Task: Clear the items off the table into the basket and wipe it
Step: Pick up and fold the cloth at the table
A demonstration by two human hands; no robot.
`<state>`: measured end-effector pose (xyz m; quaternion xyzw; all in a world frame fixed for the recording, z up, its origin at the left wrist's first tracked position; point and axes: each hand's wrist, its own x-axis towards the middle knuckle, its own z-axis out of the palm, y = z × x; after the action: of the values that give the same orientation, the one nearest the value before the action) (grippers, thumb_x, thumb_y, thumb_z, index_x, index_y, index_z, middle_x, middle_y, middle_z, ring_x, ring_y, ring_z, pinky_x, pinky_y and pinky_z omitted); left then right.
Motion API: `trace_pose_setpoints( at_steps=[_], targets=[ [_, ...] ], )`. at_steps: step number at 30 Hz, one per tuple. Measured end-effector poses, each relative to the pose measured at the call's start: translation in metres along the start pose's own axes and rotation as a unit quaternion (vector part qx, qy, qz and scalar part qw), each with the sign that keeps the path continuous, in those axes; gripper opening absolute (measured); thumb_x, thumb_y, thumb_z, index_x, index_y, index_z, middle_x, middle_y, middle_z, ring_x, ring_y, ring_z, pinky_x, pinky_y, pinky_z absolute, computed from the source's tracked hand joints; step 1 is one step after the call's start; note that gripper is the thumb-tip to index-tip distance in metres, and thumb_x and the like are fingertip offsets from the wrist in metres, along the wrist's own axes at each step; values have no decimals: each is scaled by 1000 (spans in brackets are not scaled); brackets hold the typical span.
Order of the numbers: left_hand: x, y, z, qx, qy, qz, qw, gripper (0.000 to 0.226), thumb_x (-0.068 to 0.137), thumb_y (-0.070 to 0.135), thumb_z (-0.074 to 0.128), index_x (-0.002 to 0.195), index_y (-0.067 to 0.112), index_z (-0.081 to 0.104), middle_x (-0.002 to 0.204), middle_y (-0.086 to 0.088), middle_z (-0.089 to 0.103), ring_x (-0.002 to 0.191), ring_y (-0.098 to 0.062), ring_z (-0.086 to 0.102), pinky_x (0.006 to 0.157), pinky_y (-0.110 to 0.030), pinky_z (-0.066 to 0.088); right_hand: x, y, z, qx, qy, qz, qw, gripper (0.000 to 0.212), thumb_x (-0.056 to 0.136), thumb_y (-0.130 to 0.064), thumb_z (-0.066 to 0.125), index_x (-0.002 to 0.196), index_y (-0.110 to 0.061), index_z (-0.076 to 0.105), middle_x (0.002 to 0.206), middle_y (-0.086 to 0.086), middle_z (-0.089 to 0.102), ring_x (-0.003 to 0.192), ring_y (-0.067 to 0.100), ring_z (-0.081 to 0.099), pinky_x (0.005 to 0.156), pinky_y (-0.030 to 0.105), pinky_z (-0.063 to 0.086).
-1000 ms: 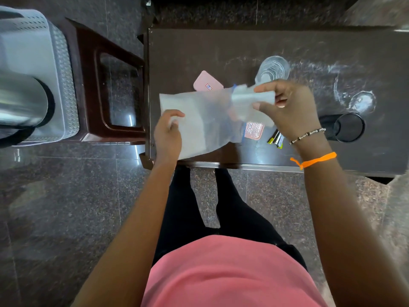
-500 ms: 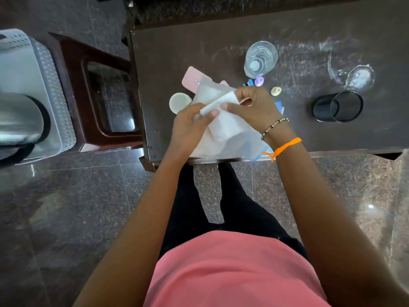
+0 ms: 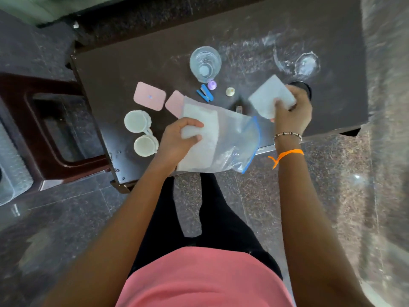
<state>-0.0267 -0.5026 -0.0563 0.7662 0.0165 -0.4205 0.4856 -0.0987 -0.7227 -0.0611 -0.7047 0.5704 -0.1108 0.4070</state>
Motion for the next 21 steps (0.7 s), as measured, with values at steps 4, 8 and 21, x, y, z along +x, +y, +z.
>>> trace_pose_setpoints(
  at_steps=[4, 8, 21],
  targets=[
    [10, 0, 12, 5, -19, 3, 1000, 40, 79, -1, 65, 88, 37, 63, 103, 19, 60, 98, -8, 56, 93, -34, 47, 36, 21, -18, -66, 102, 10, 993, 35, 79, 1, 41, 113, -2, 44, 85, 3, 52, 85, 33, 59, 60, 23, 26],
    [20, 2, 19, 1, -24, -3, 1000, 47, 78, -5, 63, 102, 36, 60, 113, 14, 56, 108, -14, 55, 100, -40, 47, 64, 35, -16, -166, 82, 11, 983, 27, 82, -1, 37, 109, -4, 41, 99, 16, 65, 92, 41, 59, 65, 32, 32],
    [28, -11, 14, -102, 17, -52, 993, 77, 75, -9, 65, 131, 36, 38, 140, 1, 41, 126, -19, 45, 106, -44, 42, 86, 41, -4, -241, -57, 16, 969, 39, 89, -26, 53, 125, -11, 51, 127, 14, 59, 118, 34, 53, 93, 39, 43]
  ],
)
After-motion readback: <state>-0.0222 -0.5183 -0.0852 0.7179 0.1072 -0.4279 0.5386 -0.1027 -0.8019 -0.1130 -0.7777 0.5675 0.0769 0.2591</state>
